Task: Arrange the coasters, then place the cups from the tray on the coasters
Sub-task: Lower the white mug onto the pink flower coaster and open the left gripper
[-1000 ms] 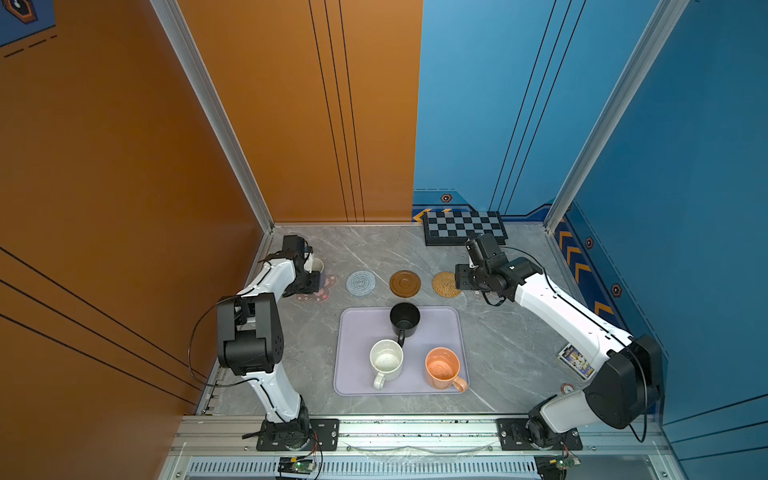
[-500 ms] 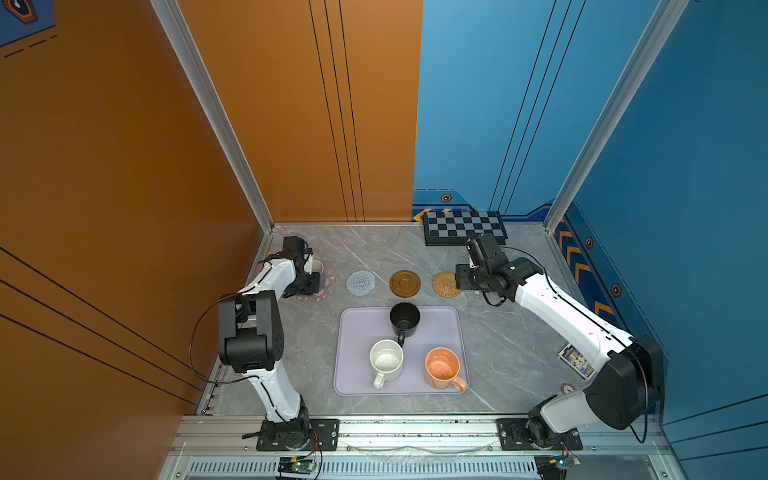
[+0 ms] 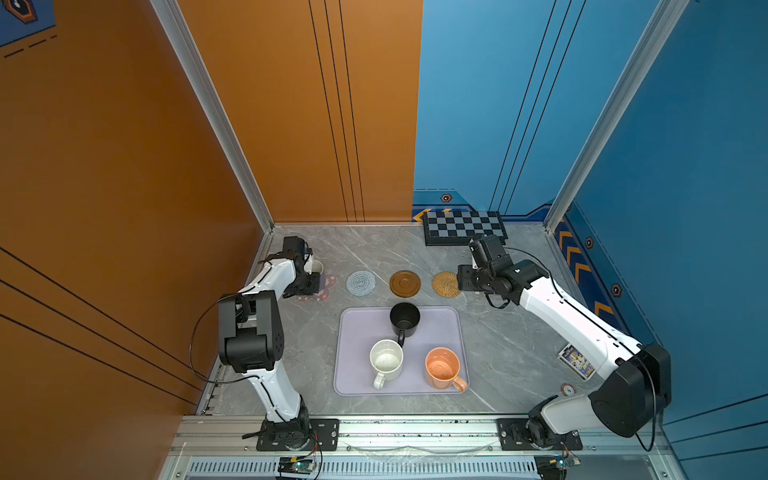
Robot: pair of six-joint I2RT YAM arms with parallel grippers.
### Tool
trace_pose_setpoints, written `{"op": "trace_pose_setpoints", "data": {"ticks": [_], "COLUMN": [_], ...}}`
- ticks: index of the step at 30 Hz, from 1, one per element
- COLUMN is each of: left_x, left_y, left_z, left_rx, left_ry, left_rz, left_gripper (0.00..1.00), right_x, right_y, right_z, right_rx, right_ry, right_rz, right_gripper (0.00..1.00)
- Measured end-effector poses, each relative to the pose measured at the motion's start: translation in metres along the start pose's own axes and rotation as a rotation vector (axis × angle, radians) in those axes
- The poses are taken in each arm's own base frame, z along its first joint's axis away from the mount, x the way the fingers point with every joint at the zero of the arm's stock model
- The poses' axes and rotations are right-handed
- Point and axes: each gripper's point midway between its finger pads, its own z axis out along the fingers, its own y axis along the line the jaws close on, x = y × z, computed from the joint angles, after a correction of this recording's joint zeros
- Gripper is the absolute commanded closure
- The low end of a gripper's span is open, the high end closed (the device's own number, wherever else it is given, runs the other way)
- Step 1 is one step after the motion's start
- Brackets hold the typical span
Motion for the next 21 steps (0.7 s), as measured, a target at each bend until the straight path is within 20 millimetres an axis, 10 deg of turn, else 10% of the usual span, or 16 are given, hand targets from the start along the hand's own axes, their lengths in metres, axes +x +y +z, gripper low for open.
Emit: {"op": "trace_pose_setpoints", "data": {"ticks": [21], "left_x": [-0.002], "left_y": [-0.012], "left_z": [-0.003], "left_rx": [0.085], "left_ry": [-0.008], "left_rz": [-0.106], "left_gripper": [0.68], "right_x": [0.005], "right_y": [0.017], "right_z": [-0.009], "right_rx": [-0.036], "right_ry": [-0.005], "right_rz": [0.002], "right_gripper": [0.34]}}
